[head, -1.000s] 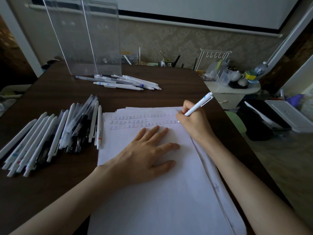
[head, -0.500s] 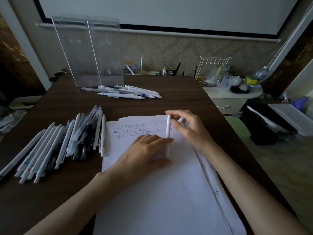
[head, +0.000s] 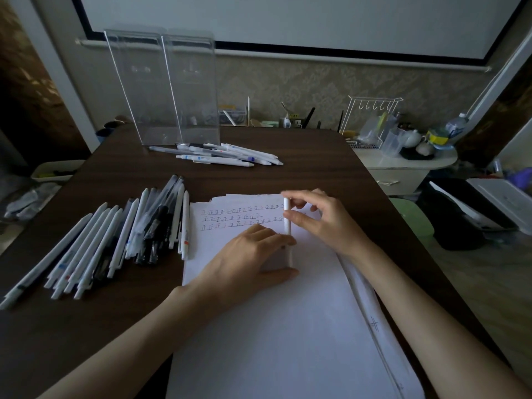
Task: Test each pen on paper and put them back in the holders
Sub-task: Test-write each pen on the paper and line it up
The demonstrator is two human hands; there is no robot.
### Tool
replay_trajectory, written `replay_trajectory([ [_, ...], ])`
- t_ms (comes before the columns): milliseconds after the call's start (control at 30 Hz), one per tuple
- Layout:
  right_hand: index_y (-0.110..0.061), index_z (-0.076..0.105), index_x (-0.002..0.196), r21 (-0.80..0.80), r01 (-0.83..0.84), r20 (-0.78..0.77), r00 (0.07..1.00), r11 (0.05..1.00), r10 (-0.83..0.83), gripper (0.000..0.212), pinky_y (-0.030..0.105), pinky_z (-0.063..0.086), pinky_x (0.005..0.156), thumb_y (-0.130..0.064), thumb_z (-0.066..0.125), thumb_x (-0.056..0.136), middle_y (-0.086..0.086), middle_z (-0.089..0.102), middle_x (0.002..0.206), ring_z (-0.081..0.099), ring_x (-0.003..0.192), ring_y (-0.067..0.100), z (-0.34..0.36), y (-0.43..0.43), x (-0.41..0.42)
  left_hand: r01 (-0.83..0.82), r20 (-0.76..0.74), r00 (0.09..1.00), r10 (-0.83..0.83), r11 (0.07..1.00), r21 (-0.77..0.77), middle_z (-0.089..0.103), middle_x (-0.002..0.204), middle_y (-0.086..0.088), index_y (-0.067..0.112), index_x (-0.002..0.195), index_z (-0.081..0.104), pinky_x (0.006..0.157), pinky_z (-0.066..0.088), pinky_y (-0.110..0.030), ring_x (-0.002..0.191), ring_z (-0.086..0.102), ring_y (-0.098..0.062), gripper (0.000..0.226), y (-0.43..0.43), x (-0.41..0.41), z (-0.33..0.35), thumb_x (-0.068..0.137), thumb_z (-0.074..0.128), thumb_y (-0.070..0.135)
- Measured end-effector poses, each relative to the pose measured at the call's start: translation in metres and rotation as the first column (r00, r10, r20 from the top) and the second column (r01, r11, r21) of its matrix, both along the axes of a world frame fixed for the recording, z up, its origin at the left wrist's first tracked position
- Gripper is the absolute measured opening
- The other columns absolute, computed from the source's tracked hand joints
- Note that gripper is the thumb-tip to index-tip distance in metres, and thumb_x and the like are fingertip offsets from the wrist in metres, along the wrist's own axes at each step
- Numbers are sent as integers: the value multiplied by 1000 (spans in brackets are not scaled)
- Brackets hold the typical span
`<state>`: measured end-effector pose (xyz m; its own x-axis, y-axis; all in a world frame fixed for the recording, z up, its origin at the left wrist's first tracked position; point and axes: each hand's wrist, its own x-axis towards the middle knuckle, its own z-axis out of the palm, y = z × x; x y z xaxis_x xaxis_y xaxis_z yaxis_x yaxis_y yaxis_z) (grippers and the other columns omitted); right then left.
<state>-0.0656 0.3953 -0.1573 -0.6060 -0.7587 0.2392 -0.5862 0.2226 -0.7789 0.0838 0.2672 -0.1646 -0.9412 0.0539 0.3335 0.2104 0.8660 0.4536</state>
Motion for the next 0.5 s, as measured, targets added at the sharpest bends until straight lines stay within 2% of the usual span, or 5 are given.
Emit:
replay_trajectory([
  [133, -33, 41, 138, 111, -31, -1, 1000, 993, 31, 51, 15, 37, 94, -45, 48, 89, -11, 61, 117, 51, 111, -4, 6, 1, 1, -184, -13, 983, 185, 982, 39, 66, 107, -3, 15, 118, 61, 80, 47, -30, 100, 58, -20, 61, -15, 8, 14, 73, 67, 56],
  [200, -27, 47, 135, 202, -5, -155, 987, 979, 37, 43, 14, 39, 94, -34, 53, 92, -10, 60, 115, 49, 108, -2, 4, 0, 1, -308, -24, 951, 309, 951, 36, 64, 114, -2, 17, 123, 58, 82, 43, -25, 104, 57, -18, 66, -33, 17, 24, 73, 61, 58],
  [300, -18, 58, 125, 201, 34, -308, 951, 979, 30, 33, 0, 31, 85, -22, 59, 92, -9, 61, 107, 47, 101, 1, 6, -13, 0, -480, 37, 874, 485, 872, -94, 60, 121, -2, 22, 128, 52, 79, 39, -24, 108, 53, -17, 64, -66, 32, 31, 75, 58, 57],
  [433, -14, 59, 124, 196, 20, -292, 956, 980, 38, 30, 24, 40, 93, -20, 54, 94, -3, 61, 111, 50, 107, 12, 11, -59, -6, -579, 94, 790, 606, 787, -215, 60, 120, -3, 22, 129, 52, 84, 43, -31, 109, 52, -20, 63, -93, 48, 28, 77, 56, 59],
  [500, -12, 59, 123, 189, 50, -343, 939, 981, 18, 30, 26, 36, 97, -18, 52, 95, 3, 60, 120, 48, 115, 17, 11, -89, -13, -599, 93, 775, 625, 773, -206, 56, 124, -2, 23, 130, 51, 88, 42, -33, 112, 49, -21, 61, -96, 52, 22, 80, 55, 57],
])
